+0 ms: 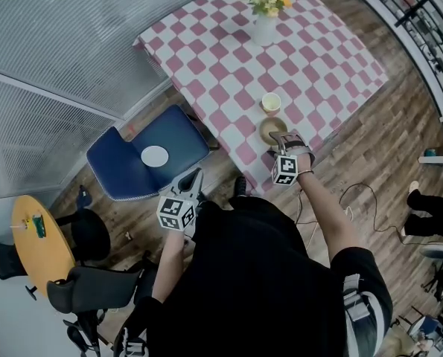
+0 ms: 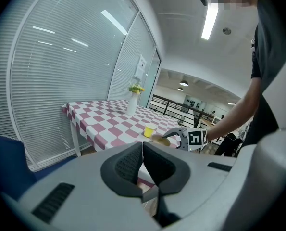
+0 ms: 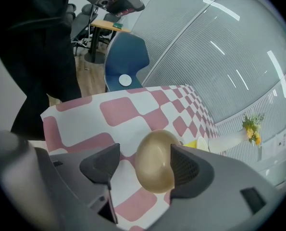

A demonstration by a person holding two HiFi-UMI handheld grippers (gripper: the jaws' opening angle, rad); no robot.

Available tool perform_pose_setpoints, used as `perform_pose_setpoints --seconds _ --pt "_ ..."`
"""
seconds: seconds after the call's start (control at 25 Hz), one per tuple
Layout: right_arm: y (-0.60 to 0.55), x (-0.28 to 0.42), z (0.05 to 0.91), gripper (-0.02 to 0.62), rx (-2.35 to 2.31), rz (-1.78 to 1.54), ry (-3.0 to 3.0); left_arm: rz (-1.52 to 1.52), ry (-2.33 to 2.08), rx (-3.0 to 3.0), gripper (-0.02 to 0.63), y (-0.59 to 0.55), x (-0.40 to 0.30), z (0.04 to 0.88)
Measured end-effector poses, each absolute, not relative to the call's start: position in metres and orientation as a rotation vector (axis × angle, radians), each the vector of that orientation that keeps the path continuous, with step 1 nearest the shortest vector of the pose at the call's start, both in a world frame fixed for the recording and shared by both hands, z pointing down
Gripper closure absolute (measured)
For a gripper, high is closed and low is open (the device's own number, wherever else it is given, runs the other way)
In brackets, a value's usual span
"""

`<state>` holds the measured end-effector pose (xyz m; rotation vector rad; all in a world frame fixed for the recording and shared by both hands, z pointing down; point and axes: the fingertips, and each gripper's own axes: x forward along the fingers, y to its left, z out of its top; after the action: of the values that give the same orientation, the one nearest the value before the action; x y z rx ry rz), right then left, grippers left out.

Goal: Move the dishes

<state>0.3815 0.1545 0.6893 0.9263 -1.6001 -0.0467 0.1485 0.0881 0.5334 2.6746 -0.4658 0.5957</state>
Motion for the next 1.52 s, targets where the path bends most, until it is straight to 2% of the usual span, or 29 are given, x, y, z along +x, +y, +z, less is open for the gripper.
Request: perform_pose_setpoints --seconds 0.44,0.84,1.52 --pt "0.136 0.339 0.667 0.258 0.996 -0.078 -1.586 0.563 -0.433 2.681 0.584 0.078 0.116 0.530" --pt "0.108 0.268 0.652 0.264 1.011 -0.098 -1.591 0.549 -0.441 2.685 0.584 0.053 0.048 0.527" --pt "-0.002 0.072 0.673 0.288 0.872 -0.137 -1.749 0.518 -0.716 2.603 0.584 -0.019 -0.138 0.525"
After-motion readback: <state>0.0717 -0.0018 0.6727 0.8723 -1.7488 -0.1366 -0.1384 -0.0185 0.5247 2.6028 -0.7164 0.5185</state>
